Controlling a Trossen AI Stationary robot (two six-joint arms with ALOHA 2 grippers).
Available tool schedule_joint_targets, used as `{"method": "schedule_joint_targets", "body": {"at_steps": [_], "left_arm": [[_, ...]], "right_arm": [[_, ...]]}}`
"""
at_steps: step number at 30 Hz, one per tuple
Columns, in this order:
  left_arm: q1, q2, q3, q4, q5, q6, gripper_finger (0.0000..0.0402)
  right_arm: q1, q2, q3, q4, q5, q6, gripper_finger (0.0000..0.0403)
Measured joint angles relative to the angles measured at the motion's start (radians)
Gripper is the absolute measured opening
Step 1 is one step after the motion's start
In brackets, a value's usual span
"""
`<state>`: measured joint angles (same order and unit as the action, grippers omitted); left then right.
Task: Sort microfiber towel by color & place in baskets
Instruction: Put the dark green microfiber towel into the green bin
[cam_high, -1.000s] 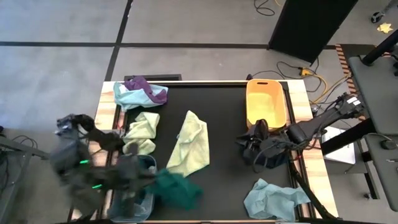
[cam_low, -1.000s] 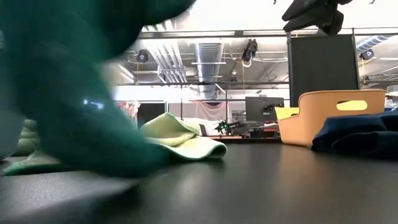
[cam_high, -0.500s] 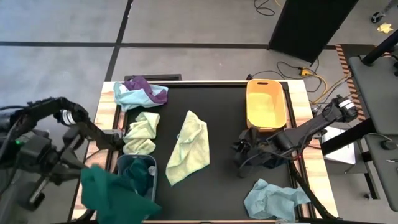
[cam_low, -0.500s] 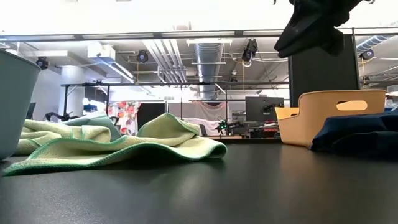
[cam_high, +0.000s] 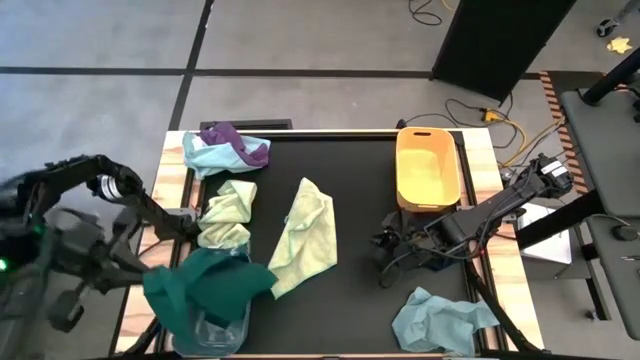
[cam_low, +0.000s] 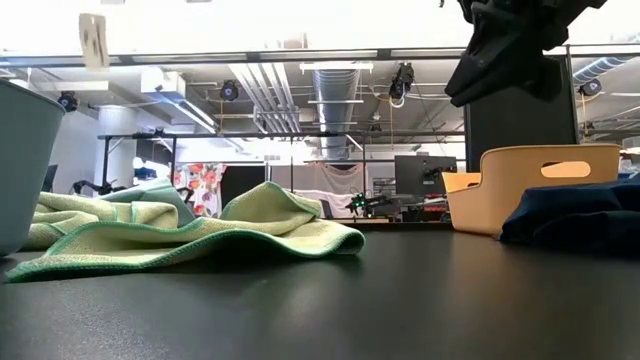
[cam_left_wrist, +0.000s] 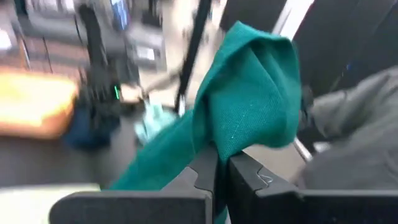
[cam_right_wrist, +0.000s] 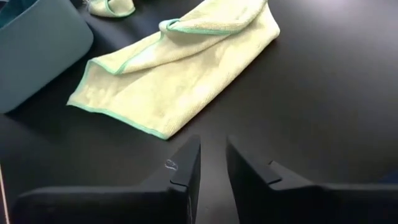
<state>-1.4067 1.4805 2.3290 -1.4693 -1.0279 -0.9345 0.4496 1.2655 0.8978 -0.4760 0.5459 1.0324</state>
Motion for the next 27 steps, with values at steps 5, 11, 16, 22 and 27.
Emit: {"method": "schedule_joint_targets", "body": {"at_steps": [5, 11, 16, 22, 27], "left_arm": [[-0.001, 0.041, -0.062, -0.085, 0.21, -0.327, 0.0], [-0.033, 0.063, -0.178, -0.099, 0.378, -0.687, 0.0], [-0.031, 0.022, -0.345, -0.102, 0.437, -0.844, 0.0], [0.022, -0.031, -0.516, -0.09, 0.51, -0.906, 0.0], [0.106, -0.07, -0.6, -0.09, 0.583, -0.82, 0.0]], "right_arm": [[0.0, 0.0, 0.0, 0.0, 0.001, -0.022, 0.0079], [-0.005, -0.001, 0.0, 0.0, 0.005, -0.053, 0.0087], [-0.015, -0.001, -0.004, 0.001, 0.021, -0.073, 0.0079], [-0.027, 0.0, -0.004, 0.003, 0.041, -0.094, 0.0066], [-0.031, -0.001, -0.005, 0.003, 0.041, -0.101, 0.0063]]}}
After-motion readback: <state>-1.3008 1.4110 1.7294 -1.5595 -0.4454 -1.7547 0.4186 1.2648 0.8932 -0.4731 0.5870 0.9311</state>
